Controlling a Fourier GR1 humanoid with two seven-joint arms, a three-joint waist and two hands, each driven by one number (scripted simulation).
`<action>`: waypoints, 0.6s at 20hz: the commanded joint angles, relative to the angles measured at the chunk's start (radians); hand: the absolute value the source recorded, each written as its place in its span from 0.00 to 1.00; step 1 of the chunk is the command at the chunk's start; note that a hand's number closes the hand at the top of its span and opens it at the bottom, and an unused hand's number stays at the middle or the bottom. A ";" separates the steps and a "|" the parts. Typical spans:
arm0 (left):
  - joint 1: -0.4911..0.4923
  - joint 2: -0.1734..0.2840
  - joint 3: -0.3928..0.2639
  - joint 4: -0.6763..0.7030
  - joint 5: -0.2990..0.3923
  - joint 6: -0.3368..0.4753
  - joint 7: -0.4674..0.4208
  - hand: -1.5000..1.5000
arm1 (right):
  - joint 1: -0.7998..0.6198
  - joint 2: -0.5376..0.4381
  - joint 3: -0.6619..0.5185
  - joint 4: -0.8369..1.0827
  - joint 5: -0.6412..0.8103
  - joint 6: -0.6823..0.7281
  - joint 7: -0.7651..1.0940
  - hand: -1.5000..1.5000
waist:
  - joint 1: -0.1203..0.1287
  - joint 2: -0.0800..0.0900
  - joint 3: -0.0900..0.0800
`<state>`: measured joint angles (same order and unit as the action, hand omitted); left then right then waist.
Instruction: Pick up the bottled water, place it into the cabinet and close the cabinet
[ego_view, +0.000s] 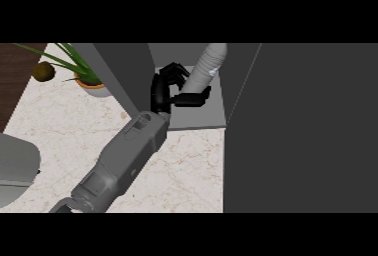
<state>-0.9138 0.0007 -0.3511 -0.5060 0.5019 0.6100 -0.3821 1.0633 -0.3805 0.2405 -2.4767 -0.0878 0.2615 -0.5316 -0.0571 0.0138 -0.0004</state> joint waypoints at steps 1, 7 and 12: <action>-0.083 -0.001 -0.019 0.131 -0.058 0.123 -0.002 1.00 | 0.031 -0.015 -0.003 -0.091 -0.087 0.029 0.020 0.00 | -0.018 0.004 0.000; -0.150 0.000 -0.027 0.298 -0.116 0.231 -0.006 0.00 | 0.004 -0.016 -0.037 -0.035 -0.090 0.050 0.000 0.00 | -0.021 0.013 0.000; -0.221 0.012 0.000 0.352 -0.118 0.253 -0.008 0.00 | 0.008 -0.014 -0.062 -0.046 -0.130 0.073 -0.016 0.00 | -0.028 0.018 0.000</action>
<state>-1.0863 0.0080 -0.3664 -0.2072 0.3904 0.8411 -0.3879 1.0626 -0.3858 0.2057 -2.4654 -0.1046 0.3186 -0.5706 -0.0787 0.0255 -0.0004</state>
